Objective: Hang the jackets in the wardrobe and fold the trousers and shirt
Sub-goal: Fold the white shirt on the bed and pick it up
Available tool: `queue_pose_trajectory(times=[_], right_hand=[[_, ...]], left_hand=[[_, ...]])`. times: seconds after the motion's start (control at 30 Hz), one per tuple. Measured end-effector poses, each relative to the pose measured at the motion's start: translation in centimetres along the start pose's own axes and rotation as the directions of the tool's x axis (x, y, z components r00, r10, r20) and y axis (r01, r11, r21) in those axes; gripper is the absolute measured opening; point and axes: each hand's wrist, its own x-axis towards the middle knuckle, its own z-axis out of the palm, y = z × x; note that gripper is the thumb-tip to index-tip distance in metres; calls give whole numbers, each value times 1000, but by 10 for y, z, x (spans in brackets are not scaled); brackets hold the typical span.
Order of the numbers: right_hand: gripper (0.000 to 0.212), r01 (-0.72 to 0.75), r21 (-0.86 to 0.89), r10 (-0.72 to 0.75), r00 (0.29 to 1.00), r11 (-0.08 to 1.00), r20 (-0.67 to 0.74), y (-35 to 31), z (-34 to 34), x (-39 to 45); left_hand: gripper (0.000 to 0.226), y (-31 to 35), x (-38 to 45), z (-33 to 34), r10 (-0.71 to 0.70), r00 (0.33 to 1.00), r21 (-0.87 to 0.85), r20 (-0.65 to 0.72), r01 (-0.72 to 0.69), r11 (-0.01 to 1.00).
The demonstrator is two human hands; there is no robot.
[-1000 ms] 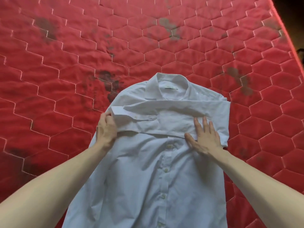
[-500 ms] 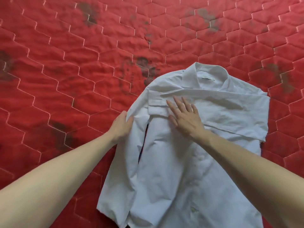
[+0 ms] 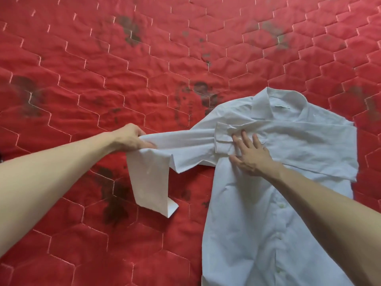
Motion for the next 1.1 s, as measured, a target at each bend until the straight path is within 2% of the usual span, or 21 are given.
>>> queue_pose_trajectory(times=[0.1,0.23,0.3,0.37,0.43,0.47,0.5,0.53,0.57,0.6,0.63,0.7,0.77,0.87,1.0,1.07,1.1], right_hand=[[79,-23,2,23,1000,1000,9,-3,6,1],[81,-62,-46,66,992,997,108,-3,10,8],[83,-69,-23,72,985,997,154,-2,7,11],[88,-79,-7,79,974,997,214,-4,0,10],[94,-99,-42,107,959,994,262,-10,-13,8],[93,-90,-100,110,969,991,222,-16,-21,4],[87,-59,-185,77,993,981,89,-25,-29,1],[78,-25,-277,-6,994,960,-113,-36,-38,0],[71,11,-336,-113,951,942,-287,-51,-48,2],[65,75,-341,-223,879,937,-421,-66,-57,7],[58,174,-288,-299,827,942,-477,-82,-65,14],[42,377,-145,-403,826,915,-394,-111,-78,32],[31,477,-195,-515,808,857,-284,-128,-79,55],[42,468,-413,-559,819,781,-128,-136,-73,81],[24,457,-541,-527,850,706,30,-128,-78,88],[20,471,-544,-548,836,695,24,-122,-87,90],[19,455,-516,-555,830,726,-49,-119,-92,93]], left_hand=[[42,-23,4,-3,-5,998,-83,-57,0,997],[59,-32,0,-3,-38,995,-398,-95,-3,917],[57,-27,-4,-17,-33,995,-405,-89,-6,914],[52,-26,-7,-39,-8,997,-251,-77,-12,968],[64,-25,-12,-64,36,989,-21,-144,-40,999],[69,-27,-13,-75,72,978,65,-197,-61,996],[71,-32,-13,-82,111,963,130,-244,-81,988],[71,-38,-13,-87,141,951,189,-277,-90,978],[73,-44,-12,-89,162,942,250,-295,-88,964],[76,-51,-10,-88,177,937,312,-302,-79,947],[79,-58,-8,-84,190,933,370,-306,-67,927],[85,-71,-6,-72,214,927,437,-307,-62,897],[86,-81,-7,-57,245,924,450,-293,-93,888],[88,-97,-12,-39,313,916,469,-252,-167,867],[91,-118,-18,-36,403,891,528,-210,-244,814],[90,-124,-17,-42,397,895,556,-202,-229,799],[85,-126,-15,-45,363,910,546,-203,-202,813]])
